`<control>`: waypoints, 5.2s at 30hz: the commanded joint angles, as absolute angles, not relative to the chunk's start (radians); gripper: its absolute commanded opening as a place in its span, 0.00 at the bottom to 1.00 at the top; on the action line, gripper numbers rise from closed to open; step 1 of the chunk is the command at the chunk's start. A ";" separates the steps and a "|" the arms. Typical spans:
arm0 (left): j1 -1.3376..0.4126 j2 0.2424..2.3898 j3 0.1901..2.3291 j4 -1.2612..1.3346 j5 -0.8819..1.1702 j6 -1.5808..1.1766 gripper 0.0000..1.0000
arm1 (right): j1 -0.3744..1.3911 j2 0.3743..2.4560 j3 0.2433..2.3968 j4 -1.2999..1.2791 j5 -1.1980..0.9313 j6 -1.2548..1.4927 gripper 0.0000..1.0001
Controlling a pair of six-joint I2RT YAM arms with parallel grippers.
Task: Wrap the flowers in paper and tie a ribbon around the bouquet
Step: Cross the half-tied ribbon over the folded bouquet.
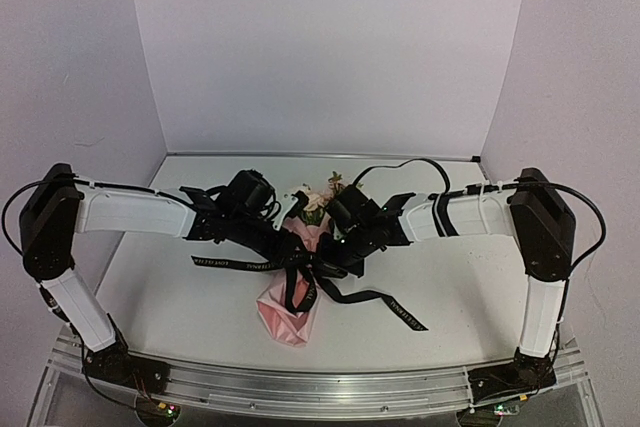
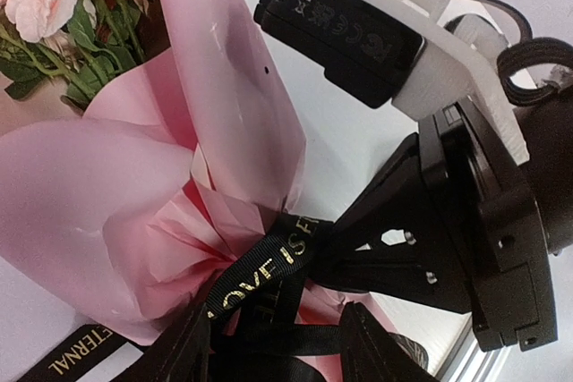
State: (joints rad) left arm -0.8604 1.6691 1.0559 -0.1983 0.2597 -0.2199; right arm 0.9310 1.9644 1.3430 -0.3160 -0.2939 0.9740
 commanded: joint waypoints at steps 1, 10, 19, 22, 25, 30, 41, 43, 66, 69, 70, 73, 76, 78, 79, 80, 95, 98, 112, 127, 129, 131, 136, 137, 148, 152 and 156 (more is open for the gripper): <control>-0.862 1.651 1.133 -0.249 0.177 -0.178 0.51 | 0.929 1.939 1.337 -0.280 -0.276 0.983 0.00; -0.861 1.659 1.136 -0.294 0.188 -0.178 0.42 | 0.927 1.947 1.338 -0.281 -0.278 0.985 0.00; -0.861 1.721 1.166 -0.283 0.237 -0.158 0.43 | 0.928 1.948 1.342 -0.281 -0.281 0.982 0.00; -0.861 1.728 1.165 -0.272 0.256 -0.154 0.42 | 0.927 1.948 1.341 -0.281 -0.279 0.981 0.00; -0.861 1.729 1.163 -0.258 0.282 -0.151 0.36 | 0.927 1.954 1.347 -0.281 -0.281 0.979 0.00; -0.861 1.724 1.154 -0.234 0.311 -0.153 0.17 | 0.926 1.959 1.359 -0.281 -0.277 0.977 0.00; -0.861 1.672 1.096 -0.142 0.350 -0.184 0.00 | 0.923 1.936 1.321 -0.218 -0.252 0.985 0.00; -0.860 1.657 1.077 -0.114 0.358 -0.198 0.00 | 0.919 1.927 1.303 -0.178 -0.249 0.988 0.00; -0.816 1.623 1.019 -0.029 0.421 -0.258 0.00 | 0.922 1.864 1.125 0.280 -0.248 0.943 0.00; -0.813 1.622 1.011 -0.021 0.440 -0.256 0.00 | 0.922 1.877 1.131 0.283 -0.248 0.940 0.00; -0.813 1.620 1.006 -0.017 0.446 -0.256 0.00 | 0.921 1.883 1.133 0.286 -0.251 0.938 0.00; -0.812 1.610 0.991 -0.005 0.462 -0.260 0.00 | 0.921 1.910 1.135 0.319 -0.262 0.931 0.00; -0.808 1.613 0.984 -0.005 0.466 -0.267 0.00 | 0.922 1.930 1.123 0.374 -0.272 0.925 0.00; -0.805 1.617 0.980 -0.005 0.471 -0.273 0.00 | 0.922 1.936 1.109 0.409 -0.272 0.917 0.01; -0.805 1.618 0.978 -0.005 0.472 -0.278 0.02 | 0.922 1.938 1.105 0.417 -0.271 0.913 0.02; -0.803 1.618 0.974 -0.005 0.471 -0.283 0.04 | 0.922 1.943 1.103 0.424 -0.272 0.910 0.02; -0.782 1.516 0.915 0.076 0.412 -0.370 0.49 | 0.922 1.973 1.094 0.465 -0.288 0.911 0.01; -0.778 1.485 0.911 0.083 0.414 -0.388 0.53 | 0.921 1.974 1.094 0.465 -0.289 0.911 0.01; -0.726 1.533 0.930 -0.021 0.320 -0.509 0.29 | 0.921 1.974 1.097 0.466 -0.293 0.907 0.01; -0.720 1.633 0.954 0.028 0.432 -0.545 0.26 | 0.922 1.974 1.100 0.467 -0.298 0.907 0.00; -0.720 1.634 0.956 0.035 0.442 -0.545 0.27 | 0.922 1.976 1.100 0.468 -0.298 0.908 0.00; -0.721 1.638 0.961 0.037 0.453 -0.542 0.29 | 0.922 1.976 1.101 0.468 -0.299 0.908 0.00; -0.721 1.656 0.976 0.035 0.464 -0.542 0.31 | 0.922 1.973 1.101 0.466 -0.301 0.907 0.00; -0.721 1.658 0.978 0.036 0.466 -0.542 0.32 | 0.923 1.972 1.101 0.466 -0.301 0.907 0.00; -0.732 1.685 1.009 0.031 0.495 -0.534 0.37 | 0.923 1.965 1.104 0.461 -0.308 0.899 0.00; -0.741 1.695 1.013 0.025 0.492 -0.531 0.38 | 0.923 1.962 1.106 0.463 -0.314 0.896 0.00; -0.742 1.700 1.016 0.027 0.488 -0.534 0.38 | 0.922 1.957 1.105 0.463 -0.321 0.893 0.00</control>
